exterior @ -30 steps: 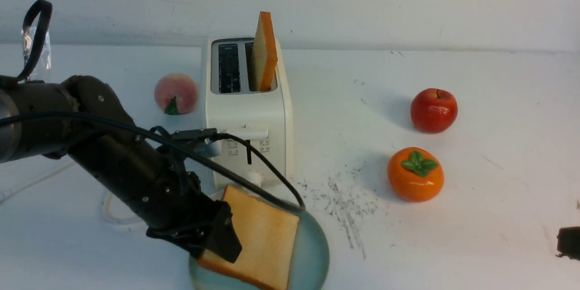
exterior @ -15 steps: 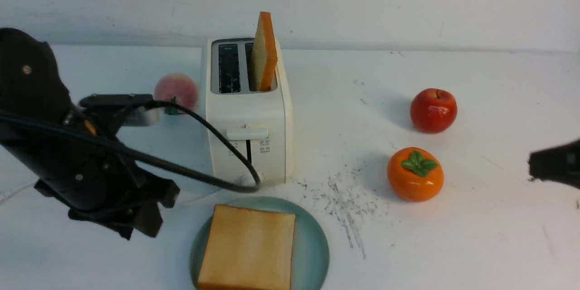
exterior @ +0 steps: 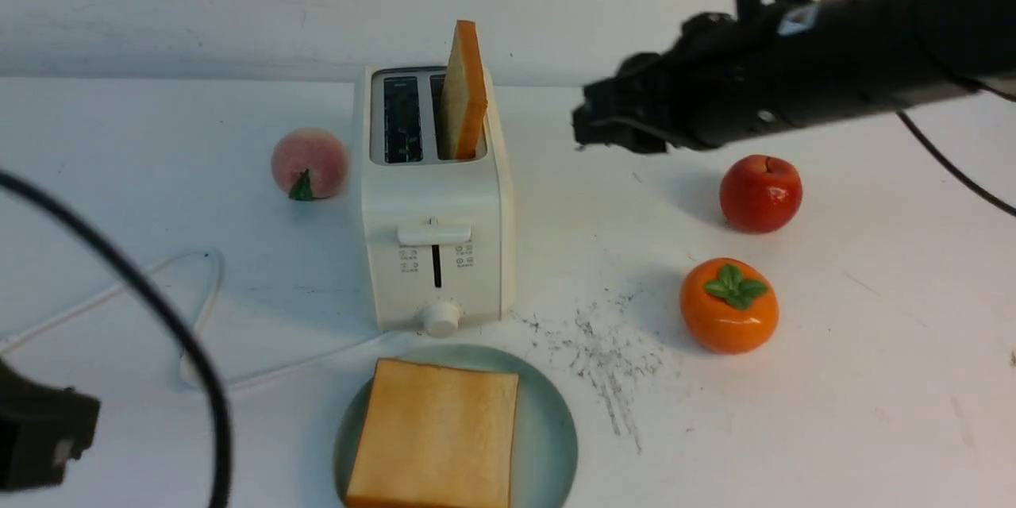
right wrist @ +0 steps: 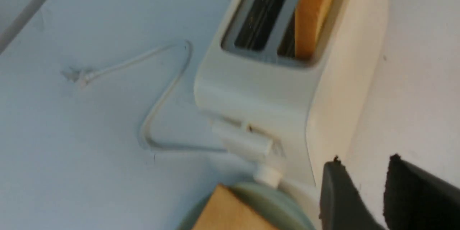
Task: Take toasted bread from bread machine on white table place on plate.
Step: 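Grasp the toast slice in the toaster and pull it up out of the slot with the right gripper, then place the held slice of bread on top of the slice on the plate with the right gripper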
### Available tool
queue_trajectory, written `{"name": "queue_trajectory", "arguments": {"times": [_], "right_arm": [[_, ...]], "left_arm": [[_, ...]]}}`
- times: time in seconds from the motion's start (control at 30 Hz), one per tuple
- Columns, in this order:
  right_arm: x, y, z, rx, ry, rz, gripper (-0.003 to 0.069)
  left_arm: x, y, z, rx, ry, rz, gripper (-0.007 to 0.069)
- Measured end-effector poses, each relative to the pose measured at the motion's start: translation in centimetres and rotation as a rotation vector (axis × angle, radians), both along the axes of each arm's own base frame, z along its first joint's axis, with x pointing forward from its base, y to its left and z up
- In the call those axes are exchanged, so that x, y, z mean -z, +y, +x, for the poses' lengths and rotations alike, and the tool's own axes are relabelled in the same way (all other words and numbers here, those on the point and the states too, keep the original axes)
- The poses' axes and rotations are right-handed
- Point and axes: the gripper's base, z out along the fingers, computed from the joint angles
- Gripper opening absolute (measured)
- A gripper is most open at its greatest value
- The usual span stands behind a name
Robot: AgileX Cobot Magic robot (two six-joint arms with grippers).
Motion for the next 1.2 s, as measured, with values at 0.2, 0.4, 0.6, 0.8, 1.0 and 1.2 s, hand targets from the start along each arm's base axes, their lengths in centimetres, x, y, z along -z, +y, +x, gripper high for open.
{"name": "queue_trajectory", "arguments": {"times": [0.2,0.4,0.6,0.8,1.0,1.2], "right_arm": [[1.4,2.9,5.9,0.023,-0.04,0.021,0.0424],[3.5,4.6,8.9,0.041,-0.052,0.035,0.0499],[5.8,5.7,11.0,0.079,-0.016,0.106,0.0506],[5.7,6.1,10.8,0.056,0.029,0.134,0.0198],[0.1,4.8,7.7,-0.021,-0.035,0.087,0.0086],[-9.0,1.4,0.6,-0.119,-0.15,0.034,0.0088]], "left_arm": [[1.2,1.3,-5.7,-0.002,-0.112,-0.043,-0.0014],[2.7,1.8,-8.4,0.002,-0.146,-0.068,-0.0014],[3.2,2.1,-9.9,0.013,-0.169,-0.081,-0.0014],[3.6,2.0,-9.8,0.015,-0.151,-0.078,-0.0014],[3.8,2.0,-9.8,0.014,-0.146,-0.076,-0.0014],[3.5,2.2,-9.5,-0.002,-0.188,-0.069,-0.0014]]}}
